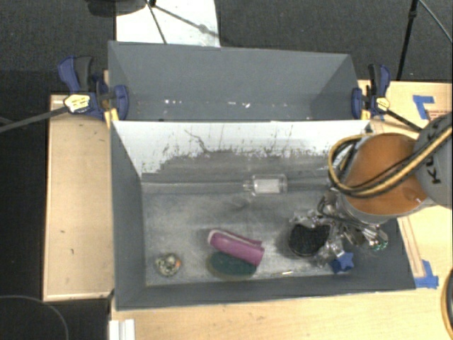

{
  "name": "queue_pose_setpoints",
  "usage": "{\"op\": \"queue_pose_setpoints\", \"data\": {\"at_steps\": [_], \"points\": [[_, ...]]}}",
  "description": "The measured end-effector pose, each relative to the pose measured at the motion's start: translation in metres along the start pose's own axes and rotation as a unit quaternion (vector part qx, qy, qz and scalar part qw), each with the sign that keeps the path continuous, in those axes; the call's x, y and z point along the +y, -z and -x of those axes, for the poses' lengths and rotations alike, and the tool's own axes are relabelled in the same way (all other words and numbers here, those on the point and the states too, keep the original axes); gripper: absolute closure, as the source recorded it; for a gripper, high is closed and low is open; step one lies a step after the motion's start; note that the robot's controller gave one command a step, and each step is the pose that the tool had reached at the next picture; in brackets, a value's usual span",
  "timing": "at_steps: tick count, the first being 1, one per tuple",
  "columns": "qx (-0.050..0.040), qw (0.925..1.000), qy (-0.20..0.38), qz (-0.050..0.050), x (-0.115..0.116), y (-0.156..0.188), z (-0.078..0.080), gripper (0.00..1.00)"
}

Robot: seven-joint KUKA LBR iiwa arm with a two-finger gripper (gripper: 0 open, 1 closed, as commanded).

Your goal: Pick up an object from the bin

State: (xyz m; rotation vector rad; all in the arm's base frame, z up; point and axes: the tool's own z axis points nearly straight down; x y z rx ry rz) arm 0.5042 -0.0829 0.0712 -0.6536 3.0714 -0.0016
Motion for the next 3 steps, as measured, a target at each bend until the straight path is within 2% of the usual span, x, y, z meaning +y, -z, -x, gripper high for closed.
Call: {"op": "queue_pose_setpoints", "data": {"at_steps": [1,2,3], "points": [[-0.0006,1.0000,0.000,0.000,0.000,0.000,0.001,0.00],[0.0000,1.0000,0.001,0.000,0.000,0.000,0.000,1.00],[-0.0036,0.9979,0.065,-0.002,0.023,0.172,0.010,1.00]]}}
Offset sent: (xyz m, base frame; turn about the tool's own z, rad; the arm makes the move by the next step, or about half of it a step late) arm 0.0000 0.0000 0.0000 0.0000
